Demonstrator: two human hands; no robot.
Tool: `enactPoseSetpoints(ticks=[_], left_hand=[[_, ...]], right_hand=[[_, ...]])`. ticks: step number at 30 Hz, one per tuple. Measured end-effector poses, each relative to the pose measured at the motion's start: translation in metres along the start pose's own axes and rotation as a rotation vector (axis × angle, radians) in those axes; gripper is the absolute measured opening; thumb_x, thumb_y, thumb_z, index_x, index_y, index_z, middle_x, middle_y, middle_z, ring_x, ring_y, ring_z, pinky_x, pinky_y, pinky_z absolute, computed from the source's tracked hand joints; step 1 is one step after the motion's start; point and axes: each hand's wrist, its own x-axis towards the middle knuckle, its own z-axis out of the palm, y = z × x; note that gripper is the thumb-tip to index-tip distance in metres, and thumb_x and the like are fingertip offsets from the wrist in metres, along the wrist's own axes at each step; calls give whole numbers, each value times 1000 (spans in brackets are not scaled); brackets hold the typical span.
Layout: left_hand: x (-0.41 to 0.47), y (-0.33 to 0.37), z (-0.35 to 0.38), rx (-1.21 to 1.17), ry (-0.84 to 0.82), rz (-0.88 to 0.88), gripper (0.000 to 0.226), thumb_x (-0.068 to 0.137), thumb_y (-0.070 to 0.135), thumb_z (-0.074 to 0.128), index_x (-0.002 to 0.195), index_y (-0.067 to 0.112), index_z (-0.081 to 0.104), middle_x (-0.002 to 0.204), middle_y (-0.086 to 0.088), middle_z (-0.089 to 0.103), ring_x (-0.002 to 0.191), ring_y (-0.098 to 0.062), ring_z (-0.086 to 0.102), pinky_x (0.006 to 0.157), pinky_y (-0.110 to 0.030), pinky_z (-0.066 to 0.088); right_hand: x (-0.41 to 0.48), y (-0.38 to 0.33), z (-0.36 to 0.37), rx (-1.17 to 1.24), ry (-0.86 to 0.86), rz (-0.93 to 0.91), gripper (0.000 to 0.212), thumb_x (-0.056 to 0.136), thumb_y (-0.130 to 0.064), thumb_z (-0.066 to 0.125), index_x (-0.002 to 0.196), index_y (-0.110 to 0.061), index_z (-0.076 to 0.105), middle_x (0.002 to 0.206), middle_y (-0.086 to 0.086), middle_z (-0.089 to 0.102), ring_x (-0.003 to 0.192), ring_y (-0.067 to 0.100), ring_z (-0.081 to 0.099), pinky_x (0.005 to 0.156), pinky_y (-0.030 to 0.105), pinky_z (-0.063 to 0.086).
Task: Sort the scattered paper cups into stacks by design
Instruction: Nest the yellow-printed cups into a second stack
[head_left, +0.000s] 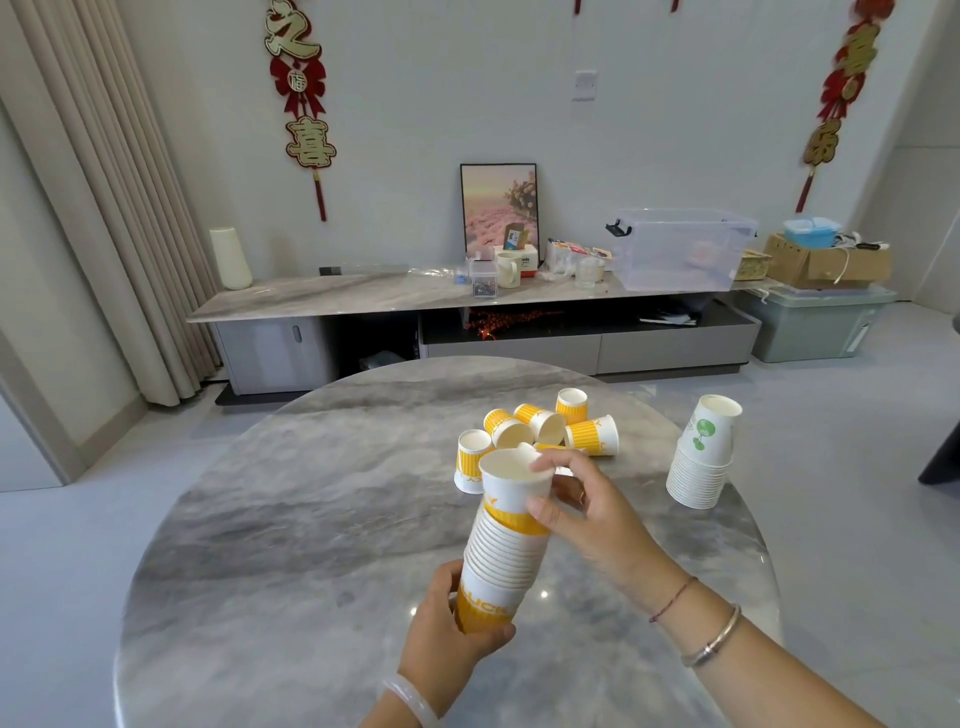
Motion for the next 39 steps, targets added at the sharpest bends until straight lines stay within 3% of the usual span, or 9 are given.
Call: enactPoseSetpoints(ticks=[4, 7, 10, 14, 18, 27, 32, 36, 39], left_hand=[[5, -4, -11, -49, 31, -36, 62, 60, 0, 84, 108, 20, 51, 99, -2, 65, 82, -17, 63, 65, -22, 52], [9, -9, -22, -59, 75, -56, 63, 60, 0, 84, 109, 18, 50, 97, 2, 64, 81, -12, 63, 63, -17, 50], [13, -13, -35, -70, 144, -73, 62, 60, -1, 84, 107, 18, 49, 95, 6, 63, 80, -9, 63, 63, -16, 50], [17, -21, -54, -111, 194, -123, 63, 59, -3, 83, 108, 16, 49, 98, 0, 63, 83, -19, 64, 76, -35, 55], [28, -30, -72, -127, 214, -189, 66, 57, 3, 85, 111, 16, 49, 102, 2, 65, 81, -9, 65, 55, -9, 49], [41, -38, -81, -150, 263, -169, 67, 47, 7, 86, 105, 16, 54, 92, 5, 69, 74, -6, 68, 55, -7, 48], [39, -32, -79, -140, 251, -168, 66, 49, 9, 86, 104, 22, 51, 97, 8, 67, 82, -9, 66, 57, -7, 48], [32, -29, -74, -101, 247, -159, 69, 54, 3, 86, 110, 16, 49, 103, -2, 66, 87, -17, 66, 69, -19, 49], [25, -25, -67, -70, 228, -146, 66, 56, 3, 86, 109, 16, 50, 101, -3, 67, 87, -20, 66, 73, -25, 51]], right_hand=[[1, 9, 14, -126, -39, -4, 12, 85, -15, 66, 94, -23, 64, 121, -12, 58, 118, 2, 53, 100, 17, 39], [9, 12, 27, -18, -86, 54, 21, 86, -20, 65, 107, -21, 61, 119, -7, 64, 116, 5, 57, 99, 22, 43], [40, 14, 35, 132, 28, 116, 31, 85, -22, 66, 115, -20, 55, 125, -2, 60, 121, 12, 54, 91, 19, 47], [98, 44, 40, -458, 82, 201, 63, 78, -28, 72, 132, -13, 42, 135, 7, 48, 127, 22, 44, 101, 31, 37], [154, 76, 47, -931, -6, 265, 75, 73, -47, 69, 132, -14, 37, 135, 8, 47, 123, 27, 45, 99, 35, 35], [201, 123, 75, -1265, -115, 327, 69, 74, -50, 64, 131, -22, 38, 126, 5, 55, 121, 28, 49, 95, 40, 32], [201, 115, 82, -1082, -83, 225, 59, 72, -42, 71, 117, -11, 48, 120, 8, 55, 113, 29, 51, 88, 36, 39], [180, 74, 73, -483, 183, 218, 57, 66, -38, 81, 102, -13, 44, 85, -7, 51, 83, 19, 53, 60, 23, 36], [148, 40, 56, -52, 252, 293, 52, 68, -36, 81, 99, -15, 45, 86, -5, 52, 74, 8, 53, 60, 20, 40]])
